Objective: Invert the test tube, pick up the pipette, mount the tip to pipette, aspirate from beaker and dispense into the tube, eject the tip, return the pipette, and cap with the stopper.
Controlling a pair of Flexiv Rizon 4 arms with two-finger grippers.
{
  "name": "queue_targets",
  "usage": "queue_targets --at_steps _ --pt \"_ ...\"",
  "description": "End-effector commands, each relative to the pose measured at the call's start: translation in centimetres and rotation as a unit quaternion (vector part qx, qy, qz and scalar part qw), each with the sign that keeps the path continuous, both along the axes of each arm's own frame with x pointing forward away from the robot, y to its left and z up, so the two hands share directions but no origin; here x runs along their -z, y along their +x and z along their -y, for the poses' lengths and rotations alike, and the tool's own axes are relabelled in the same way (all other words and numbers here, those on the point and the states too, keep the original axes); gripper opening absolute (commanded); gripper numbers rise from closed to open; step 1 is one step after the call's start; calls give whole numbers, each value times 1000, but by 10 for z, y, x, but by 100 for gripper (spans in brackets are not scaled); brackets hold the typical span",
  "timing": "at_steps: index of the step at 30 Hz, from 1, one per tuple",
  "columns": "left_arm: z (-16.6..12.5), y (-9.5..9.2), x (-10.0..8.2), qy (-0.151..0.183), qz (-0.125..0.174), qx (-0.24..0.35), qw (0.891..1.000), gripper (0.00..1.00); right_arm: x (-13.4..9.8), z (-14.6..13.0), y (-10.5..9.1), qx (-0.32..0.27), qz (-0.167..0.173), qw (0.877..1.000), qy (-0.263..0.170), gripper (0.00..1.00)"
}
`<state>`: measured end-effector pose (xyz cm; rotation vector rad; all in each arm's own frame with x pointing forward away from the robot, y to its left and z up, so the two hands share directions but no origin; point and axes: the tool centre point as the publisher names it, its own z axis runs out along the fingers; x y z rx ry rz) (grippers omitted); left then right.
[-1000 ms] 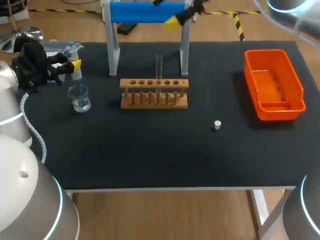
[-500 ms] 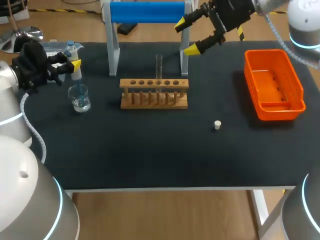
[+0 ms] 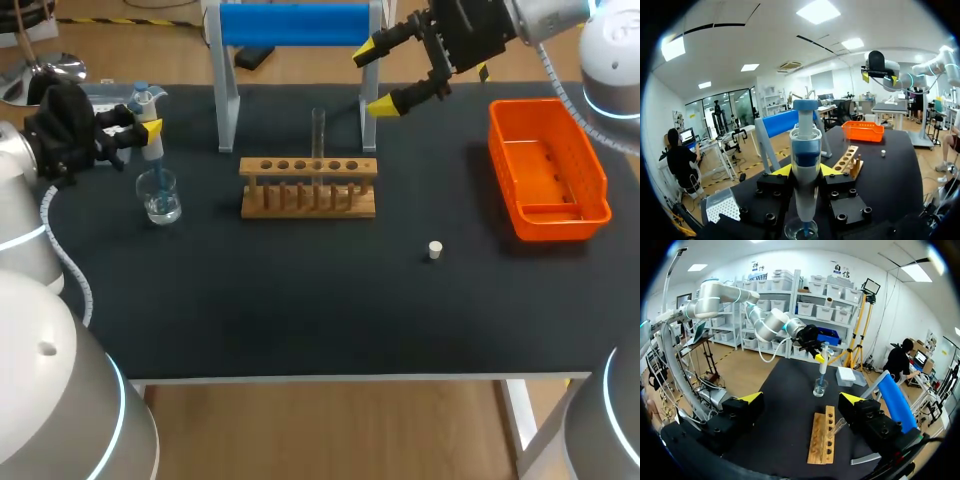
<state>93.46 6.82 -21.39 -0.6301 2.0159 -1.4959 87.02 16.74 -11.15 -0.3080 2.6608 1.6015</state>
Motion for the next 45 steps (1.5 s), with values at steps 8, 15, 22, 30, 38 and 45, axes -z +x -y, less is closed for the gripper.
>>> queue_targets --at_steps 8,15,22,30,38,45 --pt "-1 -1 0 0 0 0 1000 0 10 19 9 5 5 1000 4 100" --pt "-1 -1 0 0 0 0 1000 0 35 42 17 -6 9 1000 8 100" --pt "-1 -1 0 0 0 0 1000 0 68 52 33 -8 7 1000 14 100" --pt "-1 -1 0 0 0 0 1000 0 100 45 51 -22 7 1000 21 100" --pt "-1 -1 0 0 0 0 1000 0 122 29 69 -29 0 999 17 100" --pt "-1 -1 0 0 0 0 1000 0 132 12 85 -34 -6 999 16 100"
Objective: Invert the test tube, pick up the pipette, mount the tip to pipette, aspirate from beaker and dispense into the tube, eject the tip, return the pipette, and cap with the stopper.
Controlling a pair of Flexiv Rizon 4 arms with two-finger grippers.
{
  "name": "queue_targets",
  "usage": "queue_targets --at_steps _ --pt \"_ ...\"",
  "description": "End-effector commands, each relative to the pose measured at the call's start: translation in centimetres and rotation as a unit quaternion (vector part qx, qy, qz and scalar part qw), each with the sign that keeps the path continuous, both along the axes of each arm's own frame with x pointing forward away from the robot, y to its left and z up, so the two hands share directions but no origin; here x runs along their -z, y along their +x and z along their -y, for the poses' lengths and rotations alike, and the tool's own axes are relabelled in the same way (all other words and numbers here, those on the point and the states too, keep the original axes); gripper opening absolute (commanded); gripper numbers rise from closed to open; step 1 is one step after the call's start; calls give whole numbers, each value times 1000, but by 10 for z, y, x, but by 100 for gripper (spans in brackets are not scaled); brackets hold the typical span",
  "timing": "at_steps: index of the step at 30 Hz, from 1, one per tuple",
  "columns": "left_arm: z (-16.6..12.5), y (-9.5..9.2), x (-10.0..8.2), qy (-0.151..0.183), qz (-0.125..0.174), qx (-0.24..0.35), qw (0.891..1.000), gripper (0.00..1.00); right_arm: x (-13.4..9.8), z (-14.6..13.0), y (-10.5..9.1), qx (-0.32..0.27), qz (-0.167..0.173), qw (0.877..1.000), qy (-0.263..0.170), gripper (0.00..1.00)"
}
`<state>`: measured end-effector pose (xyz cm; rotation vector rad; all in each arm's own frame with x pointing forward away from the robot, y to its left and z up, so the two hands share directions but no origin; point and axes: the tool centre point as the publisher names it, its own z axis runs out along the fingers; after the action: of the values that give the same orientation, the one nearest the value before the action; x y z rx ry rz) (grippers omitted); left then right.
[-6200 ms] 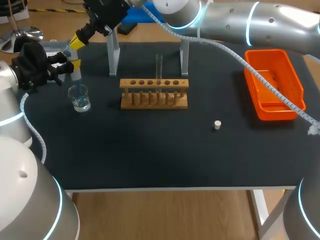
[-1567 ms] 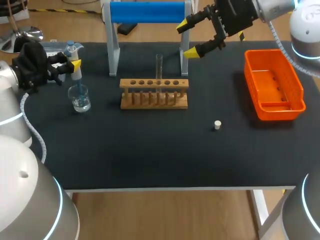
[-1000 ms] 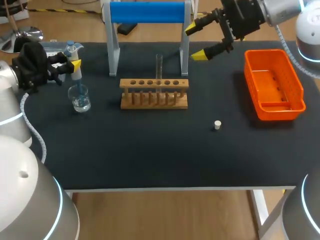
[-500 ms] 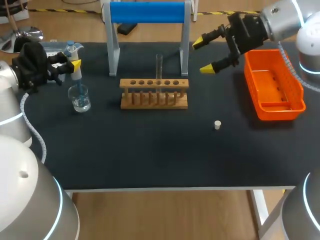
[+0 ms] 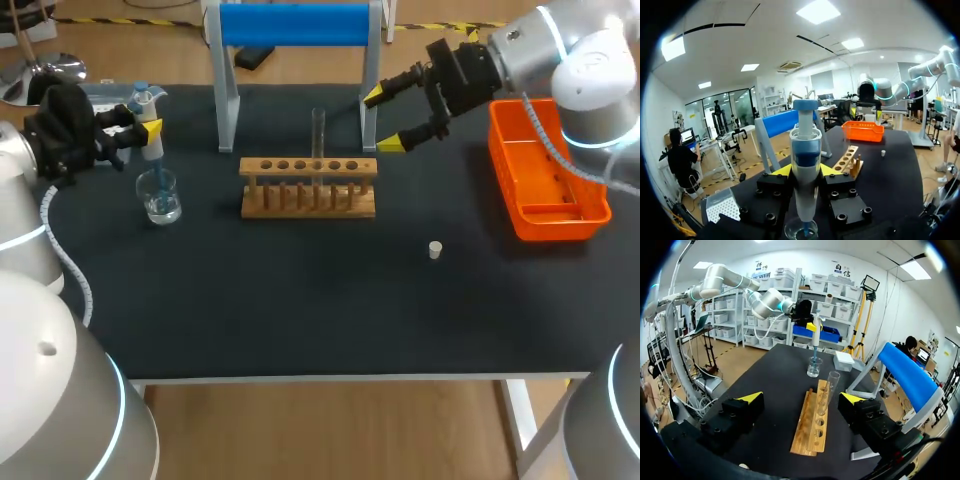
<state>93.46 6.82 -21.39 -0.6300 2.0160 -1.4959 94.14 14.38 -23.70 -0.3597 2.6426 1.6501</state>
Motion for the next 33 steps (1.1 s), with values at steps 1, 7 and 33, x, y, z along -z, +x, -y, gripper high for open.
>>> queue_targets --at_steps 1,7,33 --pt "-1 -1 0 0 0 0 1000 0 7 -14 15 -17 -7 1000 0 100" --pt "-1 -1 0 0 0 0 1000 0 14 -28 25 -22 -12 1000 -3 100" --pt "-1 -1 0 0 0 0 1000 0 38 -75 39 -49 -34 997 -38 100"
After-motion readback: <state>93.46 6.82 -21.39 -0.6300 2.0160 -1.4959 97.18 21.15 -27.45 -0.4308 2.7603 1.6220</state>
